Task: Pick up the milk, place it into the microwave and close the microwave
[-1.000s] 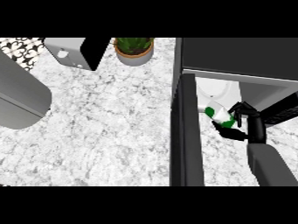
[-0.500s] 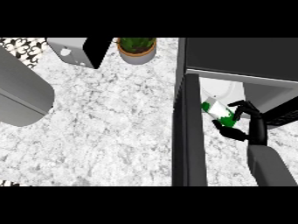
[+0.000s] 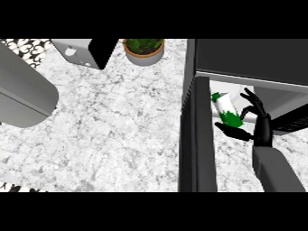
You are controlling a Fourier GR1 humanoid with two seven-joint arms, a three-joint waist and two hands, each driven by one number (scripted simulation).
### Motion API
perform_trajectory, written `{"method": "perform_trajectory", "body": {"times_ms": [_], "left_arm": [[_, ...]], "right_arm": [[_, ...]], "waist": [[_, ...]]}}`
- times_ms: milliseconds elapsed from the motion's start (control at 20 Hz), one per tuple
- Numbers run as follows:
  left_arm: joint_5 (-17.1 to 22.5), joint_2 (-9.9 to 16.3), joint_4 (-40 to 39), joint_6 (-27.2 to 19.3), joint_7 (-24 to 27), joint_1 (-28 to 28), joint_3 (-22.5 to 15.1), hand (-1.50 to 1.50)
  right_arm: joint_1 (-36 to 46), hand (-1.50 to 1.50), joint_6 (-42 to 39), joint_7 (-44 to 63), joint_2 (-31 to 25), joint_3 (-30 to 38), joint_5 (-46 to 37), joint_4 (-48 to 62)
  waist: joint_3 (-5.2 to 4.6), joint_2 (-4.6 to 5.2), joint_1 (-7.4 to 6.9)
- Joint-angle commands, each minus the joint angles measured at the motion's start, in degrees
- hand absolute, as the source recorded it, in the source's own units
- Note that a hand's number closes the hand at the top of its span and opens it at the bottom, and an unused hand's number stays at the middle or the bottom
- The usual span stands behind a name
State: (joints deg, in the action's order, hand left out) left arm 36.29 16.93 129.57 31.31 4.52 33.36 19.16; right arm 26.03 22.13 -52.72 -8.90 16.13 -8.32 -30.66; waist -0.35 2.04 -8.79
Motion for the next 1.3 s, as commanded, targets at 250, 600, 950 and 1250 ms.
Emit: {"method": "perform_trajectory", "body": {"times_ms": [250, 600, 950, 1250], "left_arm": [[-0.6, 0.4, -1.0, 0.2, -1.6, -0.6, -1.9, -1.5], [-0.8, 0.9, -1.8, 0.3, -2.7, -1.9, -3.4, -1.5], [-1.8, -0.4, -2.6, 0.1, -2.8, -1.3, -3.9, -1.5], [-6.8, -4.3, -1.2, 0.3, -2.4, 0.8, -7.8, -1.5]], "right_arm": [[16.5, -1.5, 4.7, 15.1, -1.3, -3.1, -3.1, 2.1], [17.9, -1.5, 8.9, 16.7, 0.9, -4.9, -3.0, 0.4], [28.6, -1.5, 5.6, 22.9, -2.7, -3.6, -2.1, 6.8], [30.8, -1.5, -1.7, 20.7, -6.7, -3.6, -2.9, 13.7]], "waist": [[0.2, 0.41, -4.23], [0.34, 0.24, -3.17], [0.52, 0.1, 0.62], [0.55, -0.32, 3.11]]}}
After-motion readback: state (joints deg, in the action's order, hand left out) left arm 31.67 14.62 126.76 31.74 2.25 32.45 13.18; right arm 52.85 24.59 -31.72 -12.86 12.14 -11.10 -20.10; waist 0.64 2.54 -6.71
